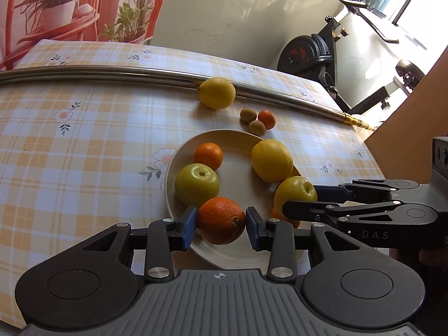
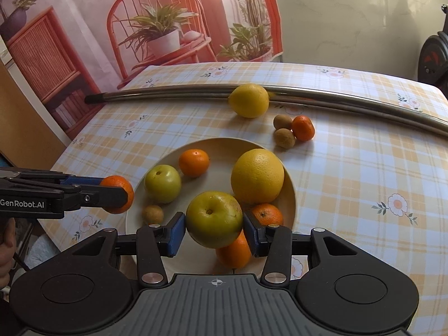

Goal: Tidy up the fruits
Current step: 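Carry the mandarin and the green apple over the white plate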

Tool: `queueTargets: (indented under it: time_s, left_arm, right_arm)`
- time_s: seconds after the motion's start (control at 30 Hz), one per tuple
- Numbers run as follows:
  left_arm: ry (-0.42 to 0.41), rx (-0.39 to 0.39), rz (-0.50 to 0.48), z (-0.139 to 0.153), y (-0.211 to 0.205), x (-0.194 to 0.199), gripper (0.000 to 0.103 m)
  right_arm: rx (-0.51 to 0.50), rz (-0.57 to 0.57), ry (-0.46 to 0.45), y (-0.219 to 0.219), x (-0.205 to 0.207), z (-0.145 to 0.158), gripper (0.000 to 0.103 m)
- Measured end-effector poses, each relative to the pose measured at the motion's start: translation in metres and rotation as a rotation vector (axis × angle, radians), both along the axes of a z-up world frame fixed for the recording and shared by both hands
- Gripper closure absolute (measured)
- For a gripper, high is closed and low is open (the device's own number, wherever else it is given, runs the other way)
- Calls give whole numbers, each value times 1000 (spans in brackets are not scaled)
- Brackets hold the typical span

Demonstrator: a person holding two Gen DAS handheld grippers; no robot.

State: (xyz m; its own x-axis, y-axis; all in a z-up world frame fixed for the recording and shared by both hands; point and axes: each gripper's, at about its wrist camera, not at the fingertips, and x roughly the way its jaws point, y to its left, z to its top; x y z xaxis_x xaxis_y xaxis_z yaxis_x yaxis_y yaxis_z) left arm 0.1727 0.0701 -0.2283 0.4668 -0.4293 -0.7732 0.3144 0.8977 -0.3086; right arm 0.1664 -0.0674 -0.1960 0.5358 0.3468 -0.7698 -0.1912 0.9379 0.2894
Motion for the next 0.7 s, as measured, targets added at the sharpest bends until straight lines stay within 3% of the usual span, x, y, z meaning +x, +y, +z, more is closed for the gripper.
queueTargets:
  time_s: [0.17, 0.7]
  left_arm:
    - [33, 8, -33, -14, -9, -3, 63]
    - [32, 86, -65, -29, -23, 0, 63]
  right_arm:
    - [-17, 26, -3, 7, 0, 1, 61]
    - [-5, -11, -6, -4, -1, 3, 61]
